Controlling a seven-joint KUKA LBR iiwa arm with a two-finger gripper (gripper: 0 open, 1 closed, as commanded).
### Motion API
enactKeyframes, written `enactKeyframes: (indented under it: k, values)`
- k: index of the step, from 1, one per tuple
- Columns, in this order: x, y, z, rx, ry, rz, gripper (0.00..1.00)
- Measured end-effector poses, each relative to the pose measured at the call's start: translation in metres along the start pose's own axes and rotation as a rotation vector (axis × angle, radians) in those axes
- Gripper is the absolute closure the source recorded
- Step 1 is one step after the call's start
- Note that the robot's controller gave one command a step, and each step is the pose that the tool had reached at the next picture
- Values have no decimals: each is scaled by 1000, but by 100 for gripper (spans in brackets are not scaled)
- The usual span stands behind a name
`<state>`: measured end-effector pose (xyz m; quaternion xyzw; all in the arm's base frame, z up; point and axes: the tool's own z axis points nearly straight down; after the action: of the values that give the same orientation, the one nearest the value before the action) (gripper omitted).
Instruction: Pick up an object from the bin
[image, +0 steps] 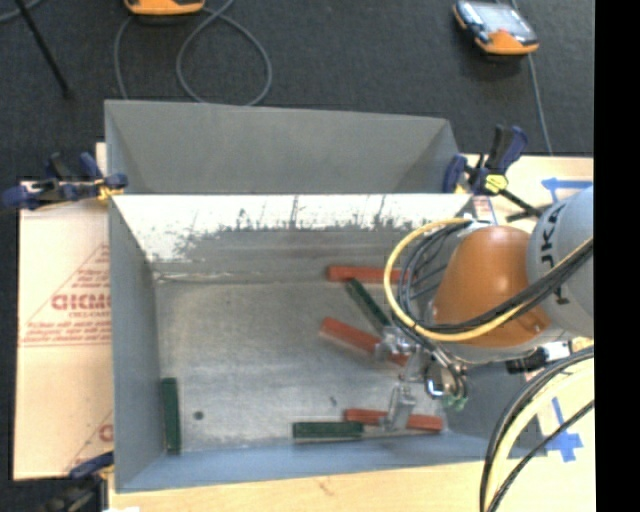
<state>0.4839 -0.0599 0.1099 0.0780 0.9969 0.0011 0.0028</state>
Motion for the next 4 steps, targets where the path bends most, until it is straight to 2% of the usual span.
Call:
enactKeyframes:
  k: [1,2,3,4]
  values:
    - [2,-8,40,2,1,76,0]
    - [10,11,39,2,1,211,0]
    - [11,11,39,3,3,212,100]
    - [10,10,36,2,1,212,100]
